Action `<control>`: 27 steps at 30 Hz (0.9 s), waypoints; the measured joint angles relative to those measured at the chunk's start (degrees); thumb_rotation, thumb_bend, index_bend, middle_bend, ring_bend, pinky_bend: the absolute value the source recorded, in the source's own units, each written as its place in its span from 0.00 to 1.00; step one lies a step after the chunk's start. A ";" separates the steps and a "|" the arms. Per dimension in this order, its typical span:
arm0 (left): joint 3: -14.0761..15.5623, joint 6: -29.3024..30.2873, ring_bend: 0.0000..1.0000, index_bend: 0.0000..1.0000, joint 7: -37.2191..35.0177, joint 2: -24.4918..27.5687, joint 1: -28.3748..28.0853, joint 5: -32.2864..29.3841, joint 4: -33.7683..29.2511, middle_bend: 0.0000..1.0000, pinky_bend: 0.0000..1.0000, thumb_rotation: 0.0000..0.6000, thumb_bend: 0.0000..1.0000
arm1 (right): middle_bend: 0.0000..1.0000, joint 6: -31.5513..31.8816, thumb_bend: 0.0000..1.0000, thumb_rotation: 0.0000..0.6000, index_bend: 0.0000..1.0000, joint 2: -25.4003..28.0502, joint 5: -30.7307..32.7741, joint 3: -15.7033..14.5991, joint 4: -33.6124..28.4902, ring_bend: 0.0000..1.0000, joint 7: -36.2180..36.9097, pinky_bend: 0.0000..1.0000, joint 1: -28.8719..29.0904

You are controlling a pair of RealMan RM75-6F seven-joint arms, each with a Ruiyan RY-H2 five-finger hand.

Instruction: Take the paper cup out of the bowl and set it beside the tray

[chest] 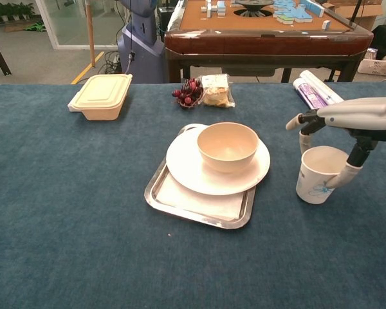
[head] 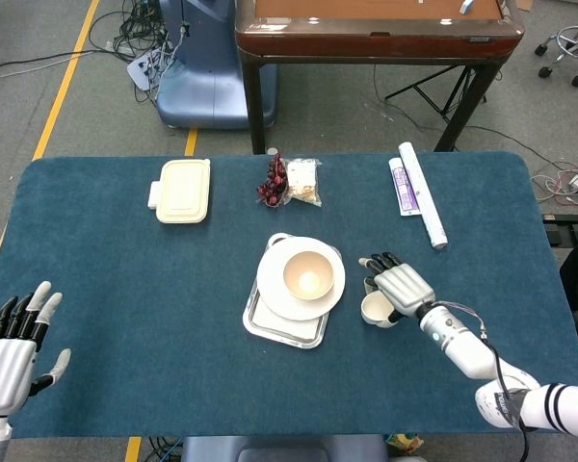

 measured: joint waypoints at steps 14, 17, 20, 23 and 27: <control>-0.54 -0.23 0.00 0.00 0.78 -0.40 -0.08 -1.07 0.31 0.00 0.00 1.00 0.33 | 0.01 -0.92 0.11 1.00 0.06 3.79 -0.26 0.93 -4.04 0.00 -0.69 0.00 0.11; -0.57 -0.51 0.00 0.00 0.99 -0.48 -0.18 -1.32 0.28 0.00 0.00 1.00 0.33 | 0.01 0.27 0.10 1.00 0.06 6.64 -0.21 1.32 -7.70 0.00 -1.57 0.00 -0.13; -0.59 -0.36 0.00 0.00 1.00 -0.44 -0.15 -1.25 0.16 0.00 0.00 1.00 0.33 | 0.01 2.20 0.10 1.00 0.06 10.01 -0.63 1.68 -11.95 0.00 -2.38 0.00 -0.72; -0.42 -0.47 0.00 0.00 1.02 -0.40 -0.14 -1.06 0.11 0.00 0.00 1.00 0.33 | 0.01 5.15 0.10 1.00 0.06 13.58 -1.58 1.83 -15.79 0.00 -3.07 0.00 -2.03; -0.09 -1.83 0.00 0.00 1.42 -0.55 -0.46 -1.35 0.19 0.00 0.00 1.00 0.33 | 0.01 9.45 0.10 1.00 0.06 16.81 -3.65 1.42 -18.70 0.00 -3.05 0.00 -5.25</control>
